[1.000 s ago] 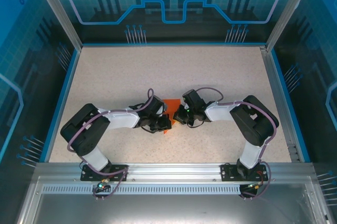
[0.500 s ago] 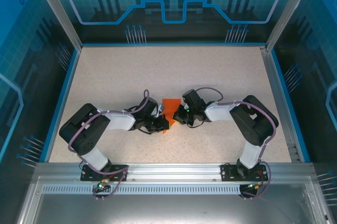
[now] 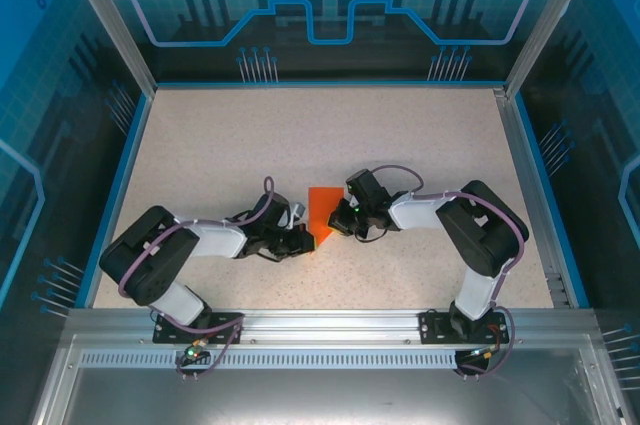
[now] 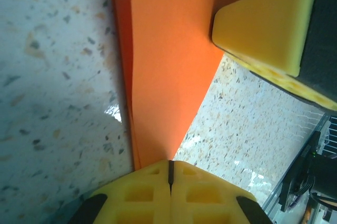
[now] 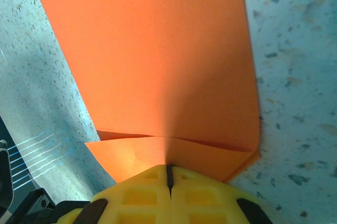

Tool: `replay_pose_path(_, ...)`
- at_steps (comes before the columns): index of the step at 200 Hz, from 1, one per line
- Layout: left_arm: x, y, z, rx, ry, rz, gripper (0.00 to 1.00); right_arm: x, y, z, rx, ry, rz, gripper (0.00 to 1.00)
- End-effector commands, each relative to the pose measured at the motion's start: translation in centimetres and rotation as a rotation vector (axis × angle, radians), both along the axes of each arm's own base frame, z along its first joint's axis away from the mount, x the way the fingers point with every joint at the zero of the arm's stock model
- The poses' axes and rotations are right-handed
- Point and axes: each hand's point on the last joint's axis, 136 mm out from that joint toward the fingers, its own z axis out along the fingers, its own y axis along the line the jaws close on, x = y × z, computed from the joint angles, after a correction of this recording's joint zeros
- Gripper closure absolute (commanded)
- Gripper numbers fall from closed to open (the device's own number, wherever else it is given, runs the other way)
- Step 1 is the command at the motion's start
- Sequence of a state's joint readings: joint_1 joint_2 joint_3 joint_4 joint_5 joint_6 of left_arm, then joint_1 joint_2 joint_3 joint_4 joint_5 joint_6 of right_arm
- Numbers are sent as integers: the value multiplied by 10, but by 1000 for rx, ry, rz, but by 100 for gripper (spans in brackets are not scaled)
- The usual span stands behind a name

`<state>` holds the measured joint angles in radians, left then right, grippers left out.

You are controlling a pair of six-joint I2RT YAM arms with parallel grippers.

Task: Fold a paper plane with a square sheet of paper (pick it up from the middle)
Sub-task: Third fold the triangle at the center of the table.

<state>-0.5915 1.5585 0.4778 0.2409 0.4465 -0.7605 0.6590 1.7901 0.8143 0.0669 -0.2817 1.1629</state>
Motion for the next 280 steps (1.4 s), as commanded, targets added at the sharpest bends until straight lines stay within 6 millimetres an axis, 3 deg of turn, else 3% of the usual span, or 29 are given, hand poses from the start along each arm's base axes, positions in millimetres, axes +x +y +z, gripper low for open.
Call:
replay_pose_path(1,-50,27,-30,102,200,-27,99,-40,-70,-70,-321,196,-63,97)
replay_pose_path(36,-40,19,-7,61,131,-43,100,-41,-71,-70,-323,196,-61,97)
replay_pose_path(72,-9,5,34,-6,-10,-3,99,-40,-70,-70,-320,193,-61,97)
replay_pose_path(99,11,0,49,-25,-70,54,99,-39,-68,-69,-312,191,-58,97)
replay_pose_path(162,18,-12,30,0,-25,42,100,-29,-52,-55,-238,123,-6,96)
replay_pose_path(198,12,-8,13,50,27,32,100,-15,-35,-32,-153,24,41,95)
replay_pose_path(230,7,2,-3,123,70,49,100,-3,-16,1,-55,-108,115,94)
replay_pose_path(250,5,7,-8,152,81,56,100,-6,-4,18,-20,-191,184,93)
replay_pose_path(280,3,9,-11,177,86,51,100,-23,14,27,-2,-246,280,92)
